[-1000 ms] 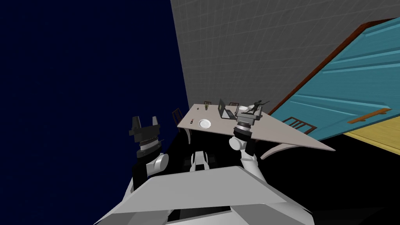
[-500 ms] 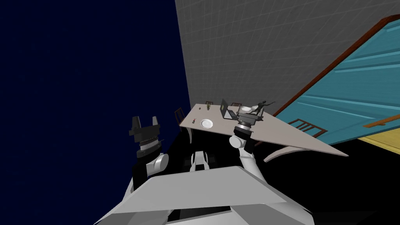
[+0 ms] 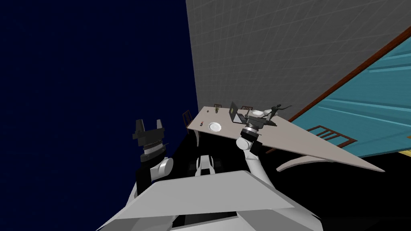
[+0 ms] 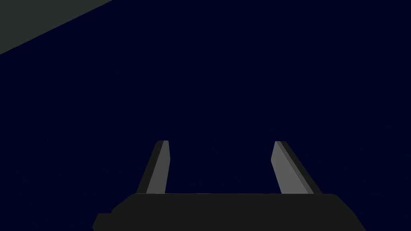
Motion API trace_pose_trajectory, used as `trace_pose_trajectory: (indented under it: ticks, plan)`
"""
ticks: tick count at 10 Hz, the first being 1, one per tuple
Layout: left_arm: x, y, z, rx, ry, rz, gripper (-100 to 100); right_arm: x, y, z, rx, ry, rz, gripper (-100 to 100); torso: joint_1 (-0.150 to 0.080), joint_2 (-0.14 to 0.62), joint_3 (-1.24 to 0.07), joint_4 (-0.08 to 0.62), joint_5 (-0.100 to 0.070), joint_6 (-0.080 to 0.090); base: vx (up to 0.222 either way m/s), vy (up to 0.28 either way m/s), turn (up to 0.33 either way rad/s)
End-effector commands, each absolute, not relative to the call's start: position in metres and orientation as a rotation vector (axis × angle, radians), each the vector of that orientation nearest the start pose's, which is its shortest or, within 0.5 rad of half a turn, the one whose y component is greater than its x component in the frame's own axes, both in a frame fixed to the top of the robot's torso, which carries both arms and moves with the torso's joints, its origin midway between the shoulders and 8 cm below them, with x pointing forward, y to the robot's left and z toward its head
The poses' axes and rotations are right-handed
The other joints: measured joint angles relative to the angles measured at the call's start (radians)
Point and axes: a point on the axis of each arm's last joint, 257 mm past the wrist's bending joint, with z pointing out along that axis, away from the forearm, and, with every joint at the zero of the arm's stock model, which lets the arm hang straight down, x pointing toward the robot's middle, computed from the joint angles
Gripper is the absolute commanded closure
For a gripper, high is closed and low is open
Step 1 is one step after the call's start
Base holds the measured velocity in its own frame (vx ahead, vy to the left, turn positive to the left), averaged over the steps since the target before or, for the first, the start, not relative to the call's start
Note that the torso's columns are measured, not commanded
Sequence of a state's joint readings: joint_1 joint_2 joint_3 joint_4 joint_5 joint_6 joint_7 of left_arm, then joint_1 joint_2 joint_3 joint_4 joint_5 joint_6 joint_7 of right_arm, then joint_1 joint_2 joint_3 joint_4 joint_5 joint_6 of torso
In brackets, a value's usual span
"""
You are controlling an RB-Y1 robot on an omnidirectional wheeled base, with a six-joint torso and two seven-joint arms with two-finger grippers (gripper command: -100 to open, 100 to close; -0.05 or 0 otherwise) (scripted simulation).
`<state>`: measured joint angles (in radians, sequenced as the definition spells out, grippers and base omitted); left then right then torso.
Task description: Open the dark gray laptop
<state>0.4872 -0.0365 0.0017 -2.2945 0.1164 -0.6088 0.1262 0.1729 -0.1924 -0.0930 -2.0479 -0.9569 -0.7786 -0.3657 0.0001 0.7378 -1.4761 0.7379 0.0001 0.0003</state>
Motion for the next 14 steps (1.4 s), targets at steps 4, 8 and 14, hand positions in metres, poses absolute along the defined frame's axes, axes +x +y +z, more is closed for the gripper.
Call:
trace_pose_trajectory:
  ticks: [4,8,14]
  plan:
    - [0.318,0.295,0.053,-0.680,0.373,-1.517,0,0.371,-0.455,0.025,0.944,-0.571,2.222,-100,-0.001,0.000,0.000,0.000,0.000,-0.001,-0.004,0.009,0.087]
    - [0.318,0.295,0.053,-0.680,0.373,-1.517,0,0.377,-0.470,0.013,0.972,-0.682,2.244,-100,0.000,0.000,0.000,0.000,0.000,0.000,-0.002,0.000,0.060]
    - [0.318,0.295,0.053,-0.680,0.373,-1.517,0,0.392,-0.504,-0.014,1.008,-0.943,2.277,-100,0.000,0.000,0.000,0.000,0.000,0.000,-0.002,-0.012,0.105]
